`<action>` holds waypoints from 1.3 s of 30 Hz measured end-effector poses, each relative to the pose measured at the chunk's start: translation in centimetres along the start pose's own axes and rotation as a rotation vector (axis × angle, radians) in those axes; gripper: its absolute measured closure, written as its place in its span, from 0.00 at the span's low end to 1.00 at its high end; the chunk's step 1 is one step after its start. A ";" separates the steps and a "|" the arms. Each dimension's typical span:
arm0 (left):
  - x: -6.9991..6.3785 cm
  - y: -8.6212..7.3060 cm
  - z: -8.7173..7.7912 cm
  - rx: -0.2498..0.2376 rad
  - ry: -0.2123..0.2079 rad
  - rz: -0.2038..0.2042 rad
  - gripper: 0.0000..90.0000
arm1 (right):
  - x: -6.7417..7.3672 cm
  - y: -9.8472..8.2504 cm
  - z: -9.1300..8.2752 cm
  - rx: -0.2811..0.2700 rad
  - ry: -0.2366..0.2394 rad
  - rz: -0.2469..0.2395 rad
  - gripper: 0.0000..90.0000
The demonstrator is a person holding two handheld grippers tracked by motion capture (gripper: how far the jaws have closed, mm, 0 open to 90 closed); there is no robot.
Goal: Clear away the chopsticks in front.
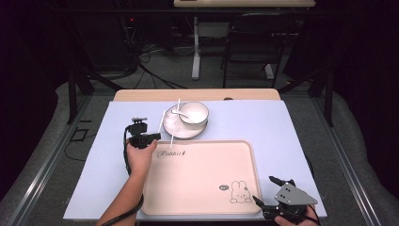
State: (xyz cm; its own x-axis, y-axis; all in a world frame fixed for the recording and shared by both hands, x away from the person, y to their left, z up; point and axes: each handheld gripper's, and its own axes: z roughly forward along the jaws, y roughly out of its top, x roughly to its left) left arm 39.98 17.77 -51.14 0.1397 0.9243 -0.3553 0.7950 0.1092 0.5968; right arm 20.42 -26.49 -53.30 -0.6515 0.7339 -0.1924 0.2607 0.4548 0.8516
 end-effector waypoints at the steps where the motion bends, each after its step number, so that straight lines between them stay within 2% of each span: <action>1: 0.0 0.0 0.0 0.000 0.000 0.000 0.94 | 0.0 0.0 0.0 0.000 0.000 0.000 0.19; 2: -0.4 -1.1 -0.7 -0.004 0.002 0.011 0.94 | 0.0 0.0 -0.1 -0.003 -0.002 0.002 0.19; 3: -0.4 -1.1 -0.7 -0.004 0.002 0.011 0.94 | 0.0 0.0 -0.1 -0.003 -0.002 0.002 0.19; 4: -0.7 -2.2 -1.4 -0.010 0.012 0.023 0.94 | -0.1 0.0 -0.1 -0.007 -0.007 0.001 0.19; 8: -0.7 -4.7 -2.4 -0.017 0.001 -0.002 0.94 | -0.2 0.1 -0.1 -0.008 -0.008 0.004 0.19; 9: -0.7 -4.7 -2.4 -0.017 0.001 -0.002 0.94 | -0.2 0.1 -0.1 -0.008 -0.008 0.004 0.19; 11: -0.9 -6.3 -2.9 -0.018 0.031 0.011 0.94 | -0.2 0.1 -0.1 -0.007 -0.009 0.004 0.19; 13: -0.9 -6.8 -3.1 -0.018 0.039 0.010 0.94 | -0.1 0.1 0.0 -0.007 -0.010 0.005 0.19; 14: -0.7 -7.8 -3.5 -0.023 0.060 0.003 0.94 | -0.1 0.2 0.0 -0.008 -0.009 -0.001 0.19; 17: -0.3 -9.0 -4.0 -0.024 0.086 -0.005 0.94 | -0.2 0.2 0.2 -0.009 -0.009 -0.001 0.19; 19: -0.3 -9.2 -4.2 -0.023 0.098 -0.004 0.94 | -0.2 0.3 0.2 -0.008 -0.008 0.001 0.19; 22: -0.4 -9.8 -4.7 -0.018 0.140 0.022 0.94 | -0.2 0.4 0.3 -0.011 -0.008 -0.001 0.19; 28: -1.0 -10.4 -4.3 0.017 0.146 0.038 0.94 | -0.2 0.6 0.7 -0.012 0.003 -0.009 0.19; 32: -0.7 -10.5 -4.0 0.031 0.143 0.014 0.94 | -0.3 0.7 0.9 -0.014 0.007 -0.015 0.19; 36: -0.6 -10.5 -3.8 0.042 0.153 0.016 0.94 | -0.3 0.7 0.9 -0.015 0.009 -0.018 0.19; 39: -0.6 -10.4 -3.6 0.041 0.150 0.003 0.94 | -0.3 0.7 0.9 -0.017 0.009 -0.019 0.19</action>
State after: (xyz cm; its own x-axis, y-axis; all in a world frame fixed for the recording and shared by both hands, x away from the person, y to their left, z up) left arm 29.51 17.36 -54.54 0.0548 0.9691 -0.2406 0.8188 0.0943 0.5663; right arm 21.42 -25.91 -53.06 -0.6625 0.7207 -0.2039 0.2367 0.4597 0.8559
